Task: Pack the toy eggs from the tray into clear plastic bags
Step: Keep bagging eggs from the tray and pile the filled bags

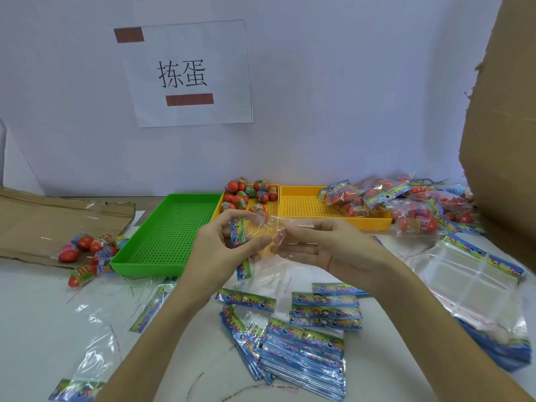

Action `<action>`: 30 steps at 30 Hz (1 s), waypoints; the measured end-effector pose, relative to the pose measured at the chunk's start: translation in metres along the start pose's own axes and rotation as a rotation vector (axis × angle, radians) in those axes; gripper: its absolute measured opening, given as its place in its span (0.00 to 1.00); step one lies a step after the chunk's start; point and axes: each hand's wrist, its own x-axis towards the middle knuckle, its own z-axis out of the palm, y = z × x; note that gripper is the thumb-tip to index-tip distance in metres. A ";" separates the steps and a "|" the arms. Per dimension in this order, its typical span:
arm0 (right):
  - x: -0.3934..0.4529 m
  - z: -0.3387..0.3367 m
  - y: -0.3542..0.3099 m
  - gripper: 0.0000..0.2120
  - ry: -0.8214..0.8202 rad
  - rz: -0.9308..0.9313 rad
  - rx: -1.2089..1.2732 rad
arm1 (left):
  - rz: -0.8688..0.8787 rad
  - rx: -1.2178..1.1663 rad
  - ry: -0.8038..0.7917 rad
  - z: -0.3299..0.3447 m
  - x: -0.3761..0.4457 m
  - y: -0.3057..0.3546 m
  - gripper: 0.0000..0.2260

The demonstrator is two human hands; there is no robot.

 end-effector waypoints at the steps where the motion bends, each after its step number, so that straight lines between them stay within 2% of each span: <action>1: 0.000 0.000 -0.001 0.13 -0.019 0.005 0.017 | -0.001 -0.012 -0.023 -0.001 0.000 0.001 0.19; 7: -0.003 0.003 -0.005 0.11 0.003 0.025 0.074 | 0.004 -0.039 -0.050 -0.005 0.001 0.006 0.18; 10: -0.004 0.005 -0.005 0.10 -0.069 0.022 0.113 | -0.010 -0.045 -0.043 -0.003 0.000 0.006 0.19; 12: -0.004 0.006 -0.006 0.11 -0.108 -0.006 0.077 | -0.017 -0.049 -0.037 -0.003 0.000 0.004 0.20; 16: -0.003 0.005 -0.005 0.15 -0.049 -0.023 0.043 | 0.000 -0.016 -0.067 -0.005 -0.001 0.006 0.26; 19: -0.004 0.003 -0.006 0.17 -0.120 -0.033 0.018 | 0.012 0.045 -0.048 -0.003 0.000 0.004 0.31; 21: -0.004 0.003 -0.007 0.19 -0.133 -0.036 -0.004 | 0.073 0.159 0.017 -0.002 0.001 0.004 0.36; 24: -0.002 0.003 -0.003 0.18 -0.059 -0.057 -0.209 | 0.340 0.577 0.080 -0.006 0.001 0.000 0.44; 27: -0.001 0.008 0.003 0.16 -0.026 -0.115 -0.434 | 0.473 0.736 -0.037 -0.008 0.000 0.001 0.44; 30: -0.002 0.015 0.007 0.16 -0.046 -0.132 -0.500 | 0.523 0.831 -0.183 -0.002 -0.002 -0.003 0.39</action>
